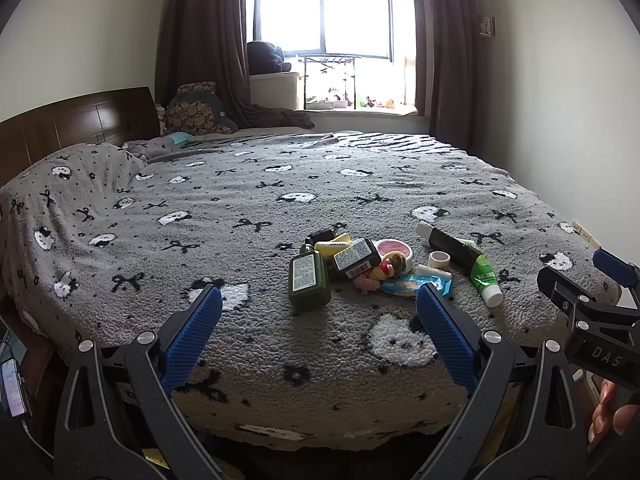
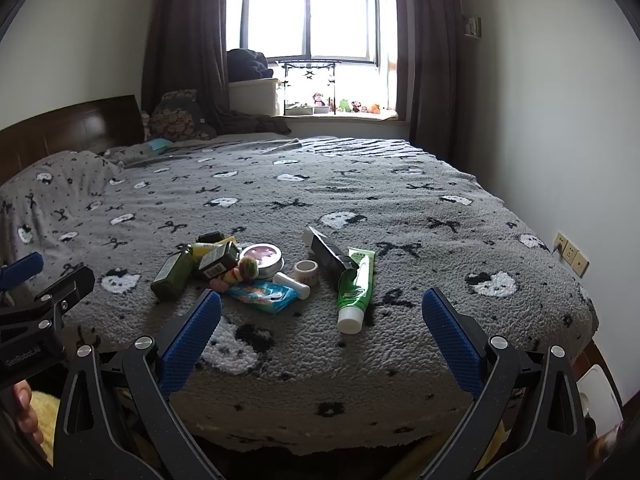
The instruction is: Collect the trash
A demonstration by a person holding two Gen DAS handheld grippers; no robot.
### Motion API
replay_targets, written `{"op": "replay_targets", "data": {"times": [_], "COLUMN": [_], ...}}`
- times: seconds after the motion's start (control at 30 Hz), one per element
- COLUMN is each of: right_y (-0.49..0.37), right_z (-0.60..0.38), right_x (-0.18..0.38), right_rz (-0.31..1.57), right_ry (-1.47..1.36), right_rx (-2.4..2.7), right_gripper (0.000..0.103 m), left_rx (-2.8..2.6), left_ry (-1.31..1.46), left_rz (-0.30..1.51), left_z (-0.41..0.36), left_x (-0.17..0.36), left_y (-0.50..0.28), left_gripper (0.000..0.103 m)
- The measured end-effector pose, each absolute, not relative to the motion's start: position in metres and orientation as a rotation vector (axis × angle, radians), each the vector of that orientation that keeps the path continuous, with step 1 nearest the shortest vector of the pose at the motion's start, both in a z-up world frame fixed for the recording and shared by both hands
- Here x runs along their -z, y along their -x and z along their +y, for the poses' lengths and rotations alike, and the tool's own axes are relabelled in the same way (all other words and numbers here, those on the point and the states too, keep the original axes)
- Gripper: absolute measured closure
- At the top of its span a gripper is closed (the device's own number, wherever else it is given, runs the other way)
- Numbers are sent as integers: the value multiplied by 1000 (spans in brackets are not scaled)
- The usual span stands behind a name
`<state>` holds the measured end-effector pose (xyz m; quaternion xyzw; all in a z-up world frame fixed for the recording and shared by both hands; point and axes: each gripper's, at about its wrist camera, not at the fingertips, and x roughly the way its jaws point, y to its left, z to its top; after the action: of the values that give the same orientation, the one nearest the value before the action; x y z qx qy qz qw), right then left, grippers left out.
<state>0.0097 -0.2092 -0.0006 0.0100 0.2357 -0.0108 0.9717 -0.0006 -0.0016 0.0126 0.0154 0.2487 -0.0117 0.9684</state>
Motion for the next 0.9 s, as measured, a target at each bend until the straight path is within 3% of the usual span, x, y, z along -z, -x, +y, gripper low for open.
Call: {"op": "replay_targets", "data": {"times": [0.9], "right_y": [-9], "right_z": [-207], "right_x": [-2], "right_rz": [466], "right_ry": [-15], "right_rx": [16], "right_gripper": [3], "left_rx": [22], "left_ry": [-30], "left_rz": [495], "left_z": [-3], "left_x": [-12], "left_y": [3], "left_gripper": [10]}}
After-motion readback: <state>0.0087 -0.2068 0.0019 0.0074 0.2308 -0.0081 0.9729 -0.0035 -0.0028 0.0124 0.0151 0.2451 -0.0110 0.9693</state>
